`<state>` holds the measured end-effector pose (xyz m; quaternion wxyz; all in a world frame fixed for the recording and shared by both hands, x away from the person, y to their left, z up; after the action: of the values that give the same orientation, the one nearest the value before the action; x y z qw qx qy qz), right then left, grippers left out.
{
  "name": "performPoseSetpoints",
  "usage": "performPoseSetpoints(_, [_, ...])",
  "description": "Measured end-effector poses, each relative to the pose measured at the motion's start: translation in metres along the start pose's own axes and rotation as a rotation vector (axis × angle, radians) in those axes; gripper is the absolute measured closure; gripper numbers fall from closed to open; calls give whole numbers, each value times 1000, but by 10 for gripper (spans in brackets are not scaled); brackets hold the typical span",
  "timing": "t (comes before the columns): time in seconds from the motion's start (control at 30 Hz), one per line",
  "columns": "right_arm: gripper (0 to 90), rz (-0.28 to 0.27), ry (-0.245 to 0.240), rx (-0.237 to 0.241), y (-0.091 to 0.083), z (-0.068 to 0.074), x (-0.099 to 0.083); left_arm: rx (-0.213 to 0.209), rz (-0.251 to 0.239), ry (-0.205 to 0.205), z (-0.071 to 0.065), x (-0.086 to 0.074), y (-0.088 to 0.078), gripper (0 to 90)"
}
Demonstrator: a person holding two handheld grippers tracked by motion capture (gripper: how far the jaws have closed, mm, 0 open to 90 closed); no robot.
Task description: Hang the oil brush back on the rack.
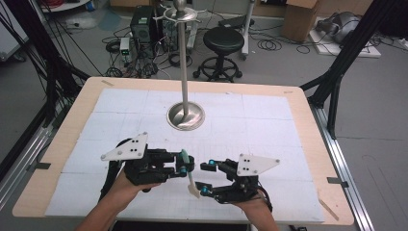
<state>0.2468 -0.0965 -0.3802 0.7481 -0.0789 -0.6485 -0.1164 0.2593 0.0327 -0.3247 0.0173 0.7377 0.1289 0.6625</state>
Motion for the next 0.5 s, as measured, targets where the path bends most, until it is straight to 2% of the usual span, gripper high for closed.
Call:
performPoseSetpoints(0.27, [393, 35, -47, -124, -22, -4, 0, 137, 22, 48, 17, 9, 1, 797])
performPoseSetpoints(0.37, [394, 71, -66, -195, -32, -7, -2, 175, 28, 63, 24, 13, 1, 800])
performPoseSetpoints(0.5, [382, 74, -66, -289, -47, -11, -3, 210, 27, 71, 36, 20, 0, 805])
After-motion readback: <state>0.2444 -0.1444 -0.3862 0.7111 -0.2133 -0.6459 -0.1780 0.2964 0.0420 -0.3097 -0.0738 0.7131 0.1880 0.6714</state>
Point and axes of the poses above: each handheld gripper's, and its own axes: y roughly forward along the jaws, x roughly out of its top, z roughly to its left, the point moved 8 cm from there along y, roughly forward along the jaws, and after that the axes turned 12 degrees about -z, right-handed, at the moved point
